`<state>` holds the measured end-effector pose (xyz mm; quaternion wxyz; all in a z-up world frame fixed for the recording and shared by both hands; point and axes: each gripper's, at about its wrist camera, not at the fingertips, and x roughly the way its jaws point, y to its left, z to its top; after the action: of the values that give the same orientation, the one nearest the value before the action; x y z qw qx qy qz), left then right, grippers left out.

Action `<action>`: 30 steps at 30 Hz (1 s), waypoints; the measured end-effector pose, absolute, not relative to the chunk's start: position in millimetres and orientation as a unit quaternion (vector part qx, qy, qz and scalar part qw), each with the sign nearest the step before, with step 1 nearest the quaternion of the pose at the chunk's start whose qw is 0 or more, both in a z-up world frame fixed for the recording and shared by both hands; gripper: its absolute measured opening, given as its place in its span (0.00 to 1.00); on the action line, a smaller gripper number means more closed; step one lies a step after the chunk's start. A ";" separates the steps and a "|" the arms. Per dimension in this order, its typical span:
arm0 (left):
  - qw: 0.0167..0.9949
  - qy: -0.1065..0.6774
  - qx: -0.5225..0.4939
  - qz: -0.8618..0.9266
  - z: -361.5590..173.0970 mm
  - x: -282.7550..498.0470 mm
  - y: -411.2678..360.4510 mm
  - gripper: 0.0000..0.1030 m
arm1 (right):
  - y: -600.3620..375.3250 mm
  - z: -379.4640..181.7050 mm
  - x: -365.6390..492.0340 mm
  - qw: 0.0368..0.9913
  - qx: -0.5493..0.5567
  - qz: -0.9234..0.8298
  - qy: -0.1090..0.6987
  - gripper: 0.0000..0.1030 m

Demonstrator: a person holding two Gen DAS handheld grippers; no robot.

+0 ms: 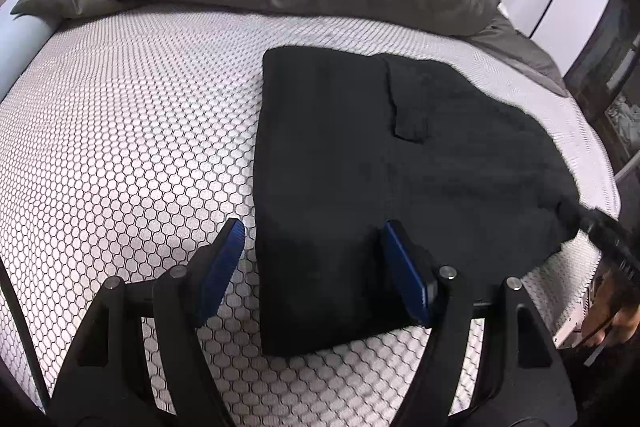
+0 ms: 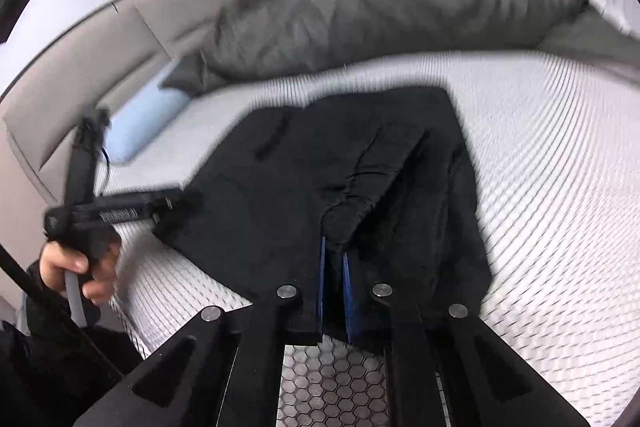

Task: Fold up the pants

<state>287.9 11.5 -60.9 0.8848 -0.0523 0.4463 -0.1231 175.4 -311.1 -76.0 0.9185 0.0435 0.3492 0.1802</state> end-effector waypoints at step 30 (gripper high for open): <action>0.890 0.443 -0.030 -0.102 -68.2 291.8 13.1 0.70 | -332.1 -79.5 181.0 0.913 0.081 0.161 0.365 0.12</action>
<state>291.8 13.1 -68.2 0.8899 -0.0302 0.4434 -0.1025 181.0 -332.1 -79.5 0.9133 0.0808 0.3651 0.1615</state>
